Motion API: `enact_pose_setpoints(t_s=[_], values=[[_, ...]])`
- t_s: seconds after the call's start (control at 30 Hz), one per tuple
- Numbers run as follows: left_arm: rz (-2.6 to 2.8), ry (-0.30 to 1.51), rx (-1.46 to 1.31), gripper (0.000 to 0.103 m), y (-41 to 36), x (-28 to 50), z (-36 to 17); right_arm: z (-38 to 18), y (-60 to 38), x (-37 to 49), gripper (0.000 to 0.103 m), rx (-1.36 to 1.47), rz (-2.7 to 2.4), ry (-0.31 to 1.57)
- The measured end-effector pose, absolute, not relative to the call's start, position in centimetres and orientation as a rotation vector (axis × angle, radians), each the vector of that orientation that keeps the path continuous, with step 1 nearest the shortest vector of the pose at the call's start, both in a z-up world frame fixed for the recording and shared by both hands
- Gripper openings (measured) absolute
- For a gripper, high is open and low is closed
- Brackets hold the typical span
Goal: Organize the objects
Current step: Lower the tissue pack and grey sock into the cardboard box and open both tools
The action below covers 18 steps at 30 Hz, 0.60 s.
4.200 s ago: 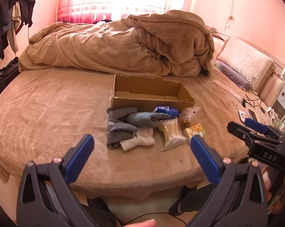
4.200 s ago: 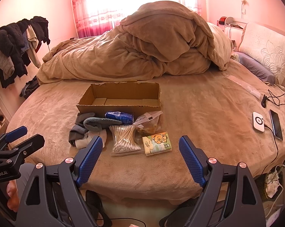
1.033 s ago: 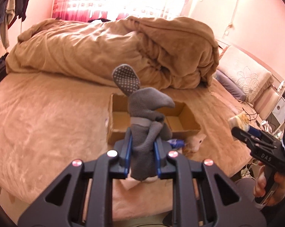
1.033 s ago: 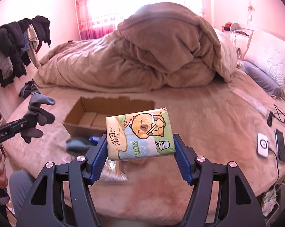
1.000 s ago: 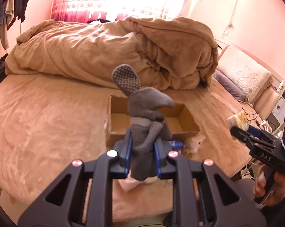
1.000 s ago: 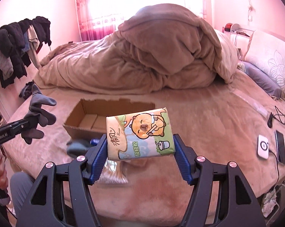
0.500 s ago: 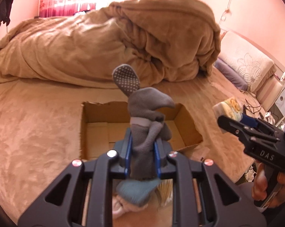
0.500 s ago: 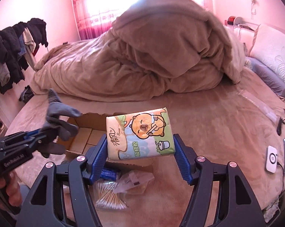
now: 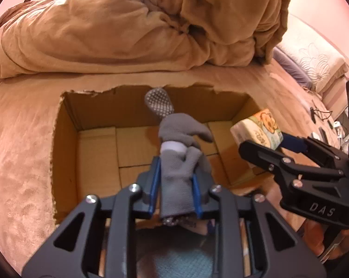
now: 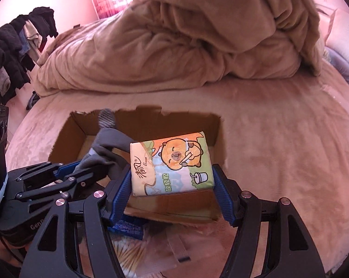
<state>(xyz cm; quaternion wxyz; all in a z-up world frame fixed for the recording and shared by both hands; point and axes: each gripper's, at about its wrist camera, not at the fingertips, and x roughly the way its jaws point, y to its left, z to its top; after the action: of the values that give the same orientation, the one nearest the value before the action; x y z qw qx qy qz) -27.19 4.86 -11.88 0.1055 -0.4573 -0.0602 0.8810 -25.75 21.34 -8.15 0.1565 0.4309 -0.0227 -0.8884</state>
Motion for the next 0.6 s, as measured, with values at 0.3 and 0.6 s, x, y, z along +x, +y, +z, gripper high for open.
enact_pose_setpoints(t_s=[0.3, 0.6], values=[[2.625, -0.151, -1.336, 0.047, 4.9, -25.8, -10.3, -7.5, 22.4, -25.7, 0.085, 1.197, -2.550, -0.133], [2.689, -0.193, -1.217, 0.069, 3.8, -21.6, -5.3, -2.9, 23.1, -22.0, 0.085, 1.091, -2.600, -0.142]])
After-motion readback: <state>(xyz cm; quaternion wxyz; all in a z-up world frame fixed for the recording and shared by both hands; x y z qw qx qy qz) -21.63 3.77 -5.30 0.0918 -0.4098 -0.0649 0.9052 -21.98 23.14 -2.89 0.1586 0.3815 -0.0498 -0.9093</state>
